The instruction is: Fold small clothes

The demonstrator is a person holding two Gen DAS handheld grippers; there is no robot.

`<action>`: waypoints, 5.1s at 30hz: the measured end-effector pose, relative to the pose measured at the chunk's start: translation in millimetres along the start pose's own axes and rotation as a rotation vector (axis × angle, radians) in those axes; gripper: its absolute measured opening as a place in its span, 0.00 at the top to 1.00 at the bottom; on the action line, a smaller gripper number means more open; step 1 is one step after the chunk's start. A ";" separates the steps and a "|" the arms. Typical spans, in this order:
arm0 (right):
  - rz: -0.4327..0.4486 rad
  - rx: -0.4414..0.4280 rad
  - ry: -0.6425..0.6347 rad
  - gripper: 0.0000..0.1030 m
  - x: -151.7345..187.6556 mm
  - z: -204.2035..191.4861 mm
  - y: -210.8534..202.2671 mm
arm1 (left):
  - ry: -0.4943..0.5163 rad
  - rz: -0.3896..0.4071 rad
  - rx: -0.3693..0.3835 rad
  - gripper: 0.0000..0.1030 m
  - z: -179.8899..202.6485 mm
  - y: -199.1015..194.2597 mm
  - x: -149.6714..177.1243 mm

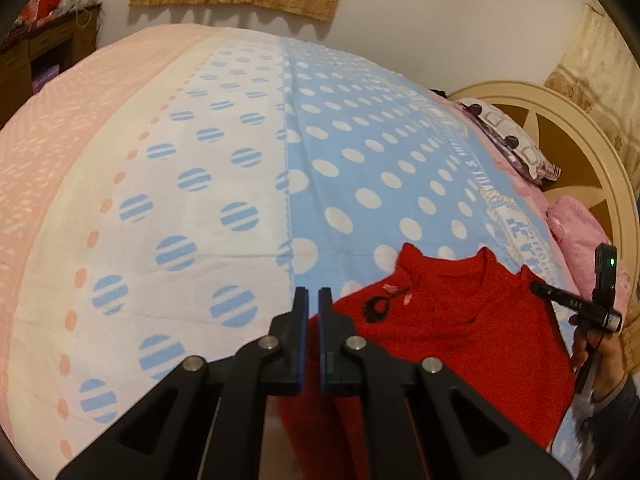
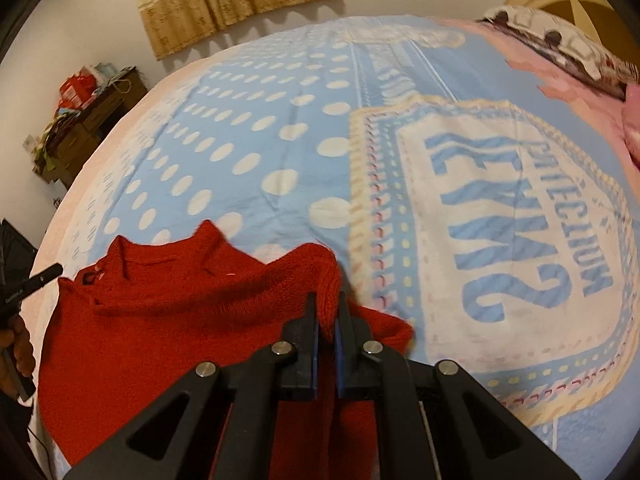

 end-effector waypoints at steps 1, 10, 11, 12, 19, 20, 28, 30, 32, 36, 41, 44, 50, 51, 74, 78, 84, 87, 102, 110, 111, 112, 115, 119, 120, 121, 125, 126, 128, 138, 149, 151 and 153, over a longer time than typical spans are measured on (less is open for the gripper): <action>-0.011 0.001 -0.004 0.94 1.5 0.7 1.6 | 0.030 0.012 -0.006 0.96 2.7 -1.8 2.3; 0.002 -0.079 -0.040 0.93 1.9 -9.2 2.2 | 0.124 -0.051 0.085 0.53 32.4 -13.9 34.7; -0.001 -0.083 -0.035 0.93 2.8 -8.9 3.1 | 0.119 -0.063 0.071 0.53 31.1 -8.8 34.1; -0.003 -0.084 -0.028 0.93 3.8 -7.8 3.8 | 0.110 -0.065 0.063 0.53 29.6 -5.6 33.2; -0.003 -0.082 -0.064 0.93 5.4 -10.3 1.9 | 0.039 -0.088 0.039 0.55 15.1 11.5 36.0; -0.003 -0.085 -0.066 0.93 5.8 -10.2 2.4 | 0.038 -0.098 0.049 0.61 15.4 12.3 38.0; 0.064 -0.006 -0.154 0.94 -8.4 -20.6 -15.8 | 0.125 0.030 0.043 0.94 29.1 -15.0 20.6; 0.099 0.008 -0.166 0.94 -17.1 -23.4 -25.3 | 0.124 0.054 0.052 0.94 31.4 -20.1 13.3; 0.120 0.023 -0.169 0.94 -23.4 -23.2 -29.7 | 0.116 0.061 0.061 0.94 32.4 -20.0 8.1; 0.100 0.058 -0.136 0.94 -26.3 -12.1 -18.8 | 0.067 0.039 0.039 0.94 20.3 -1.0 4.8; -0.017 0.028 -0.137 0.94 -6.2 -9.5 13.4 | 0.045 -0.021 -0.038 0.85 1.4 27.2 23.0; -0.009 0.023 -0.152 0.93 -6.1 -9.5 7.7 | 0.008 0.002 -0.016 0.75 -0.7 14.6 22.9; 0.039 0.098 -0.214 0.89 -3.6 -15.3 -34.5 | 0.059 0.096 -0.015 0.39 13.4 -40.8 33.7; 0.055 0.092 -0.211 0.88 -3.1 -18.1 -43.5 | 0.073 0.107 -0.006 0.33 18.0 -48.7 38.9; -0.009 0.040 -0.409 0.26 126.8 -129.5 -94.2 | 0.151 -0.065 -0.115 0.00 11.6 -50.2 162.4; -0.048 0.050 -0.342 0.26 135.2 -113.2 -82.4 | 0.160 -0.060 -0.118 0.00 13.5 -51.5 168.4; -0.028 0.083 -0.352 0.25 136.7 -117.2 -98.2 | 0.160 -0.055 -0.115 0.00 10.8 -51.7 167.9; 0.007 0.063 -0.370 0.25 118.7 -133.3 -106.7 | 0.159 -0.055 -0.115 0.00 11.1 -50.9 167.3; 0.018 -0.096 -0.396 0.21 119.1 -201.1 -51.9 | 0.154 -0.051 -0.105 0.00 9.6 -53.6 168.5; 0.023 -0.029 -0.459 0.16 121.0 -208.1 -53.8 | 0.156 -0.051 -0.110 0.00 9.3 -54.9 166.9; 0.027 -0.020 -0.455 0.16 121.0 -207.3 -55.8 | 0.156 -0.053 -0.111 0.00 9.0 -55.3 166.2; 0.028 -0.011 -0.458 0.16 121.4 -207.4 -57.7 | 0.153 -0.055 -0.110 0.00 8.9 -55.6 165.8; 0.052 0.017 -0.465 0.16 120.2 -207.8 -66.9 | 0.141 -0.050 -0.105 0.00 8.9 -60.9 163.2; 0.068 0.013 -0.501 0.16 122.1 -215.3 -76.0 | 0.119 -0.058 -0.104 0.00 0.5 -65.1 160.9; 0.040 0.015 -0.508 0.16 124.9 -215.6 -70.4 | 0.115 -0.069 -0.104 0.00 -1.9 -64.9 161.4; 0.015 0.013 -0.509 0.16 127.4 -215.0 -65.3 | 0.114 -0.069 -0.098 0.00 -2.8 -67.2 161.1; 0.055 0.032 -0.519 0.16 122.9 -218.0 -76.8 | 0.125 -0.021 -0.099 0.00 -10.2 -88.5 149.2; 0.077 0.025 -0.529 0.16 121.3 -223.6 -82.9 | 0.116 0.000 -0.095 0.00 -14.1 -95.2 141.6; 0.098 -0.017 -0.560 0.16 121.3 -239.7 -89.7 | 0.082 0.022 -0.101 0.00 -24.7 -102.2 127.7; 0.184 -0.037 -0.916 0.16 118.4 -355.2 -95.3 | -0.081 -0.003 -0.054 0.00 -60.4 -82.8 94.2; 0.155 0.045 -1.044 0.16 119.2 -395.7 -59.5 | -0.074 -0.076 0.063 0.00 -25.1 -40.8 76.5; 0.165 0.065 -1.039 0.16 118.5 -395.1 -58.5 | -0.064 -0.082 0.056 0.00 -22.7 -31.8 72.2; 0.176 0.093 -1.031 0.17 116.8 -392.1 -56.1 | -0.054 -0.089 0.053 0.00 -20.6 -21.9 68.6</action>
Point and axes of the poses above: each gripper's, at about its wrist camera, not at the fingertips, and y roughly the way its jaws point, z to its right, x to its underside, the point moved 8 cm from there along y, roughly the way its jaws point, and after that the axes turned 15 degrees about -y, right-handed, at the moved point
